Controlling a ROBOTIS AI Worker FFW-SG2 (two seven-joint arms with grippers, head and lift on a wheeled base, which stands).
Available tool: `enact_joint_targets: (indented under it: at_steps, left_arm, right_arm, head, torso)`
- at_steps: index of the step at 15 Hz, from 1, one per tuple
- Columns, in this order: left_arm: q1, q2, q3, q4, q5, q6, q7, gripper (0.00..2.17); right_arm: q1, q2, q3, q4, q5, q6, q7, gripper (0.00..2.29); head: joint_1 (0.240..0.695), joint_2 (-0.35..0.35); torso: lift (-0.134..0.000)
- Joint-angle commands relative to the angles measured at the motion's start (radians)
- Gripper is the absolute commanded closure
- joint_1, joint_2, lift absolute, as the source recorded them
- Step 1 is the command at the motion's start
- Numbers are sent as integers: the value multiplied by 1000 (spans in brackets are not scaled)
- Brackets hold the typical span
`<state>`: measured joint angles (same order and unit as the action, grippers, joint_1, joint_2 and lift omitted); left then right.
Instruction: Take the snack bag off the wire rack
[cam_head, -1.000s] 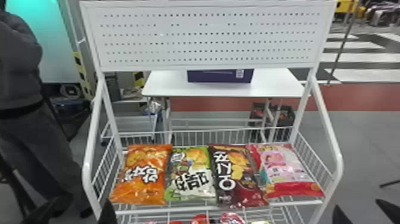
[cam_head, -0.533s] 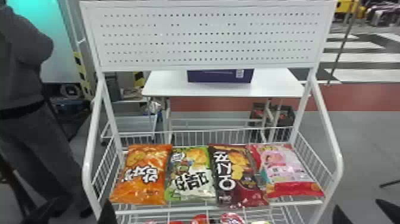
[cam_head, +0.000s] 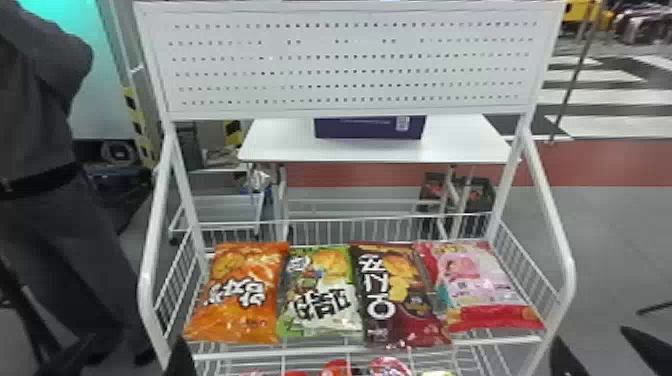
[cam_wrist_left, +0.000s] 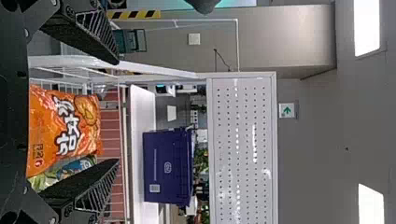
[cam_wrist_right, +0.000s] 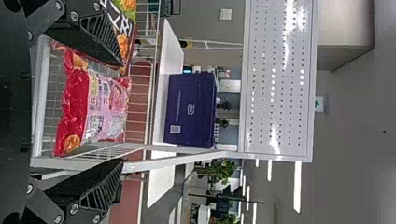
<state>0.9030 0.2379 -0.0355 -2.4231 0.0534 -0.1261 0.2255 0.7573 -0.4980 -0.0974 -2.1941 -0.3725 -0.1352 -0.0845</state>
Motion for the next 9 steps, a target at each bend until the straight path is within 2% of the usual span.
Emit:
enact_joint_targets:
  at_steps: [1,4,6,7,9]
  left_arm:
    - [4,0,-12,-4,-9,0,0,147]
    - [5,3,-20,-5,-9,-3,-3,147]
    - [7,4,-20,-2,-9,-3,0,147]
    - [7,8,-18,1,-9,-3,0,147]
    - [4,9,-18,10,-9,-3,0,147]
  right_arm:
    - [-133,10,53,60,-3,92,0,171]
    - [-354,58,143,171,4,273,37,171]
    - [-472,69,202,257,12,312,52,171]
    - [-520,87,216,300,12,343,63,171]
    - [-604,93,252,383,12,349,65,171]
  head:
    - [499,0]
    - [499,0]
    - [499,0]
    - [499,0]
    - [499,0]
  torso:
    - [0]
    - [0]
    - [0]
    - [0]
    - [0]
